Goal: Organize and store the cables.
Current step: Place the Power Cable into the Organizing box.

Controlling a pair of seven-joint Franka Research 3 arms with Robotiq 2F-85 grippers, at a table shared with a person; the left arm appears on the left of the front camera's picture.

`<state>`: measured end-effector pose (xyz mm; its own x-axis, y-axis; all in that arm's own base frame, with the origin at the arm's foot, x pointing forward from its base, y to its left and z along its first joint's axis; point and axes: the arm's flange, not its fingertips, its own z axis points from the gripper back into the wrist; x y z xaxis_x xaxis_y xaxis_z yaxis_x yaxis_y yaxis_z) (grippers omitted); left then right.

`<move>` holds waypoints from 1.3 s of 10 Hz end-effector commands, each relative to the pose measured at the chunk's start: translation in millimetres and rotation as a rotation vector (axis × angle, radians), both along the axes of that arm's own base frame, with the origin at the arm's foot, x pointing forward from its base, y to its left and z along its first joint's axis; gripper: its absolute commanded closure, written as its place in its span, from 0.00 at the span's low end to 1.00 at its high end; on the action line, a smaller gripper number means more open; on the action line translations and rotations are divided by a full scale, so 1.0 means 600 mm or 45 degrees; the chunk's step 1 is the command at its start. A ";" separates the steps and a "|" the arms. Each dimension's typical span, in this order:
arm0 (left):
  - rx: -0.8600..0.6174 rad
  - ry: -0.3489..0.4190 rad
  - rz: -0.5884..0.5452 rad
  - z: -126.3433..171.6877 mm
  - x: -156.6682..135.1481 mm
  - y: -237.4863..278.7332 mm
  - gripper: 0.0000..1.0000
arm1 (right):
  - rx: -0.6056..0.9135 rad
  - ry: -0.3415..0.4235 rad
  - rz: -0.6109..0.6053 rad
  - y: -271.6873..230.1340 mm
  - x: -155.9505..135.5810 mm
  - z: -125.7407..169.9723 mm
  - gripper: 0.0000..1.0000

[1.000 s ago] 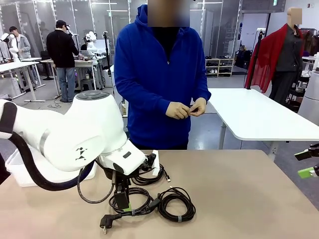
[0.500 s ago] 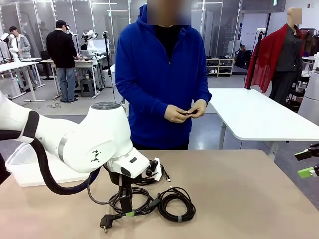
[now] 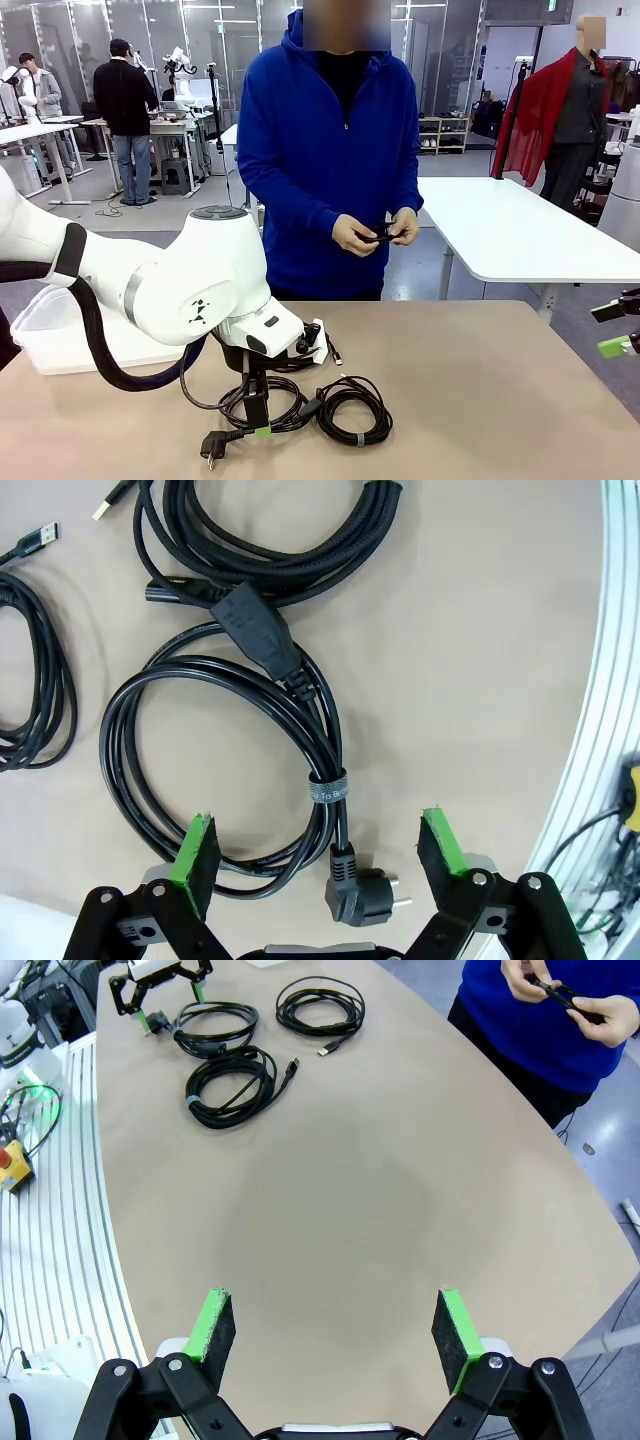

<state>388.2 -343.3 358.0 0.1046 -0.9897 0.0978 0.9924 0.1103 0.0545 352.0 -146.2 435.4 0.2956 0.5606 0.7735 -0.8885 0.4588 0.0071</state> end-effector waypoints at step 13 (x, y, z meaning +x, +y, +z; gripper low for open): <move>-0.028 0.000 -0.006 -0.060 0.024 -0.009 0.00 | 0.019 -0.014 -0.001 0.000 0.001 0.002 0.00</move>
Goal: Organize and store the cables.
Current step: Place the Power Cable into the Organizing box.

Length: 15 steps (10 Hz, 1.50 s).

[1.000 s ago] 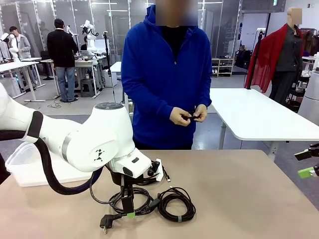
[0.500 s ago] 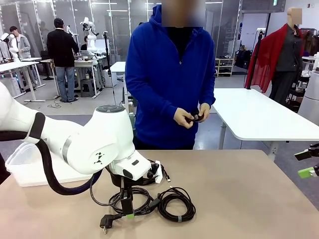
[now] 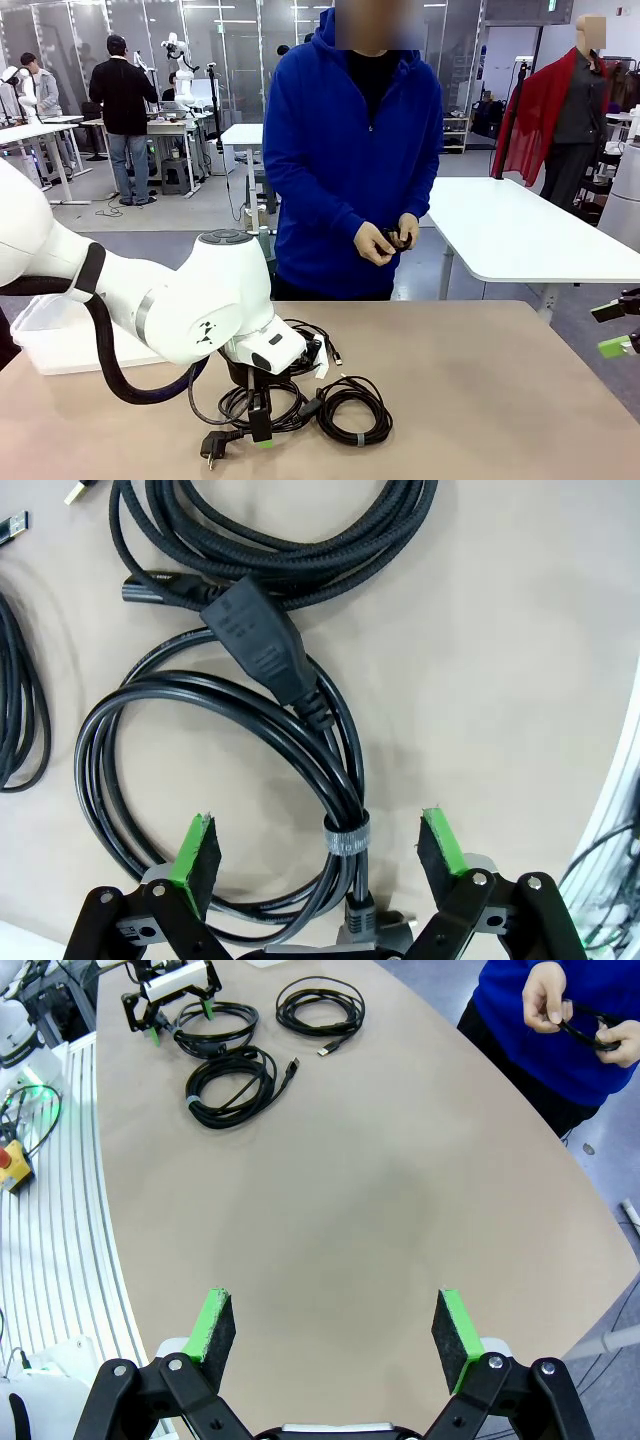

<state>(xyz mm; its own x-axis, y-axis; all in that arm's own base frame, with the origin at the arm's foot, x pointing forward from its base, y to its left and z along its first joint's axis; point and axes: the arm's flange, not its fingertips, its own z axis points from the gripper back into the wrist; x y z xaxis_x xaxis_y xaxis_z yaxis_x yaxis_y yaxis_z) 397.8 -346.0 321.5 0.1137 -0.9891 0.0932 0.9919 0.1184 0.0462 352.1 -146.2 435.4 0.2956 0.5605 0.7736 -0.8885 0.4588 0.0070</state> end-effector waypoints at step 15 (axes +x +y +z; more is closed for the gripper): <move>0.063 0.046 -0.021 0.025 0.005 -0.021 1.00 | 0.019 -0.014 -0.001 -0.001 0.001 0.002 0.00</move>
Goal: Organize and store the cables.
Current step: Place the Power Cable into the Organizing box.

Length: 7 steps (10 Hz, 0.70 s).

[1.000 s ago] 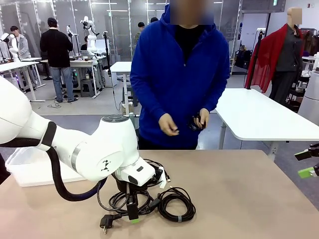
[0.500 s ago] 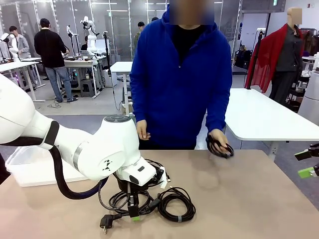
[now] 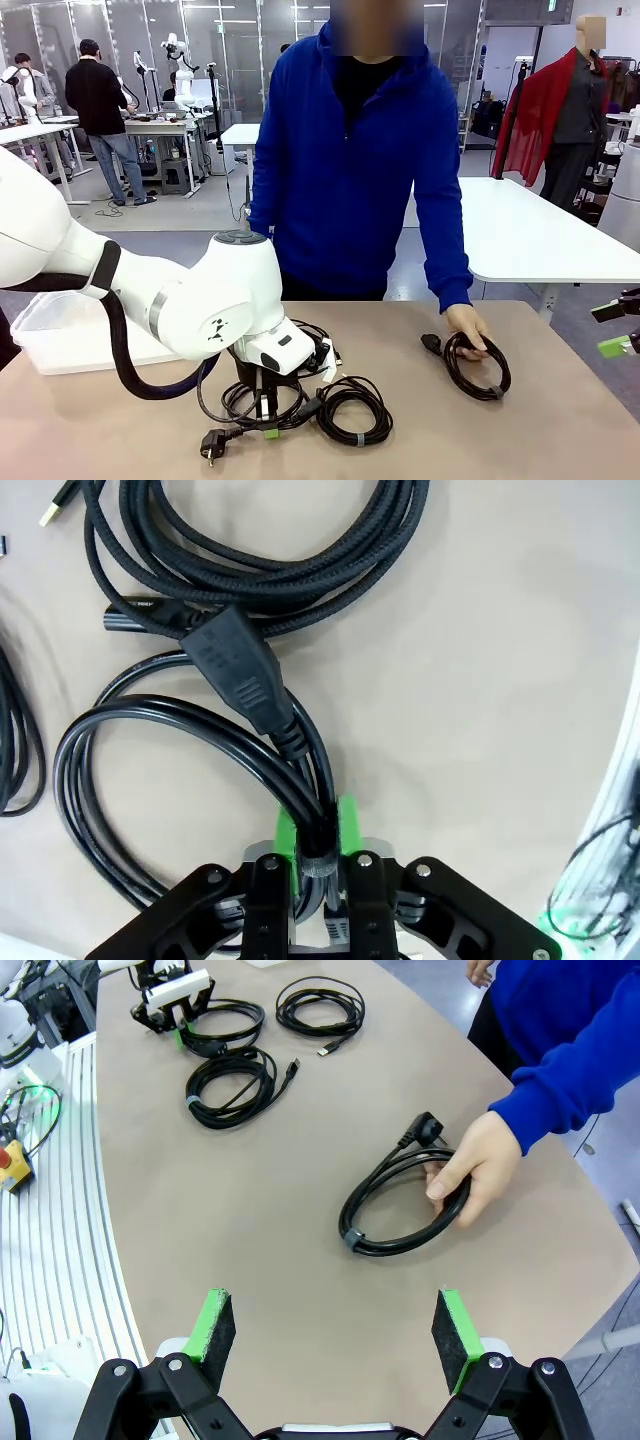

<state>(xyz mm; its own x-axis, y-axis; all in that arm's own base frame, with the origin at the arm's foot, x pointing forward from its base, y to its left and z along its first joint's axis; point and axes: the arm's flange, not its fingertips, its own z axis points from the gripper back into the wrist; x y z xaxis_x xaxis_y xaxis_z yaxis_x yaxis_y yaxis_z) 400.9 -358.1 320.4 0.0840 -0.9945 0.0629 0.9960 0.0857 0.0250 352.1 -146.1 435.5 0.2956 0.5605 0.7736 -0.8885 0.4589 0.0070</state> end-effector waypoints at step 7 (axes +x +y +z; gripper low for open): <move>0.127 0.076 -0.166 0.314 -0.044 0.093 1.00 | 0.019 -0.014 -0.001 -0.001 0.001 0.002 0.00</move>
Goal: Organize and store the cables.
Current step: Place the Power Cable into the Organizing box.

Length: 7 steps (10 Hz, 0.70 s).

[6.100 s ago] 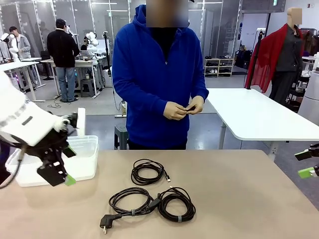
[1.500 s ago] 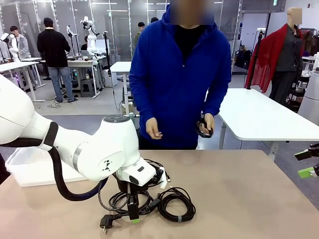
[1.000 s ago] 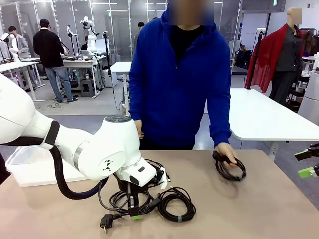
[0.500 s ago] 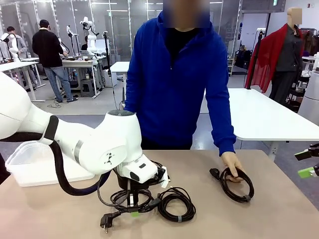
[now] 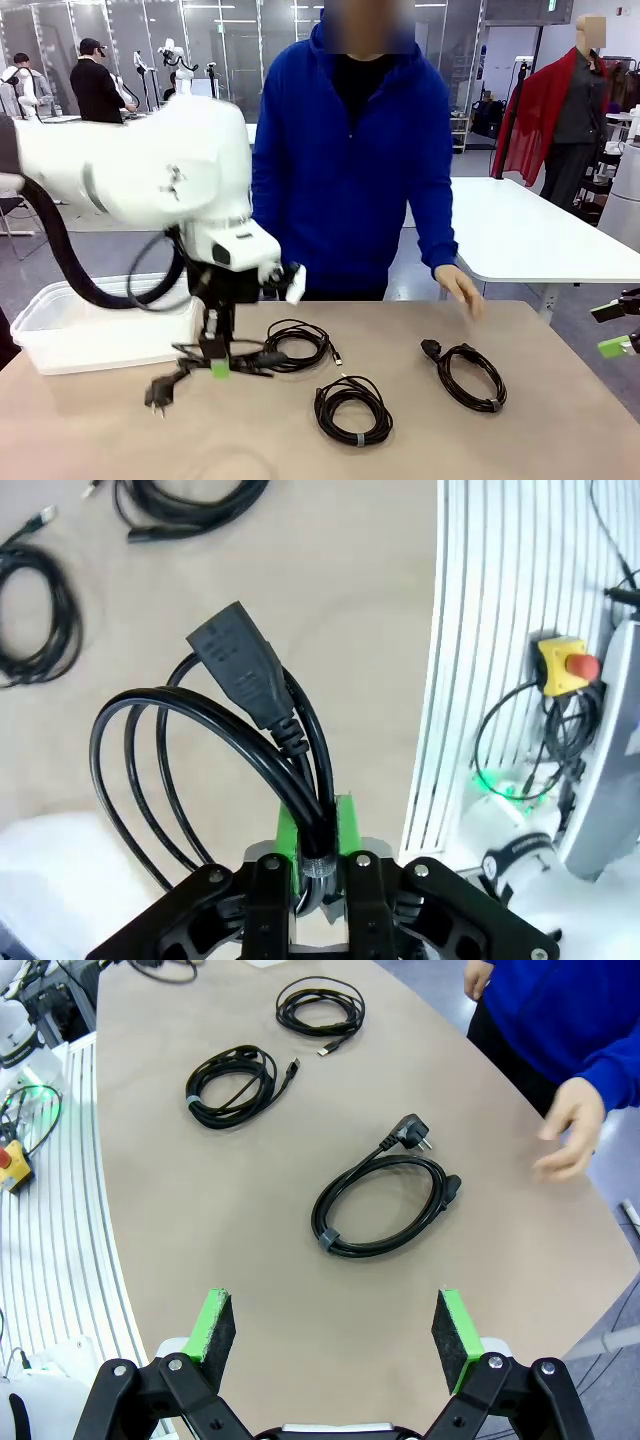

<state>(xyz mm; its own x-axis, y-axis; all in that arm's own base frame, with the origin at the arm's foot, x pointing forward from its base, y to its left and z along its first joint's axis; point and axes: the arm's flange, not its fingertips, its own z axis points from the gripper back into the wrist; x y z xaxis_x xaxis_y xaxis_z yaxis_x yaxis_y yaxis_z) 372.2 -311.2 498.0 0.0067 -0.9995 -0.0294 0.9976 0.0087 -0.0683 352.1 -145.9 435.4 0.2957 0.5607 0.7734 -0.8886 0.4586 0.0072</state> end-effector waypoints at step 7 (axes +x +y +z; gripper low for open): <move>0.012 -0.136 -0.058 0.072 -0.001 0.045 1.00 | 0.019 -0.014 -0.001 -0.001 0.001 0.002 0.00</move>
<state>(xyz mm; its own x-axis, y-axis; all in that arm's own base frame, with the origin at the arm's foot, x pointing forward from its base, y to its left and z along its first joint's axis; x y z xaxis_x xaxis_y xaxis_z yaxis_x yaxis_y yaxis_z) 372.5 -282.2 540.0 -0.0602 -0.9963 -0.0611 0.9969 -0.0631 0.0468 352.2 -145.9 435.4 0.2957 0.5606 0.7735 -0.8886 0.4587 0.0072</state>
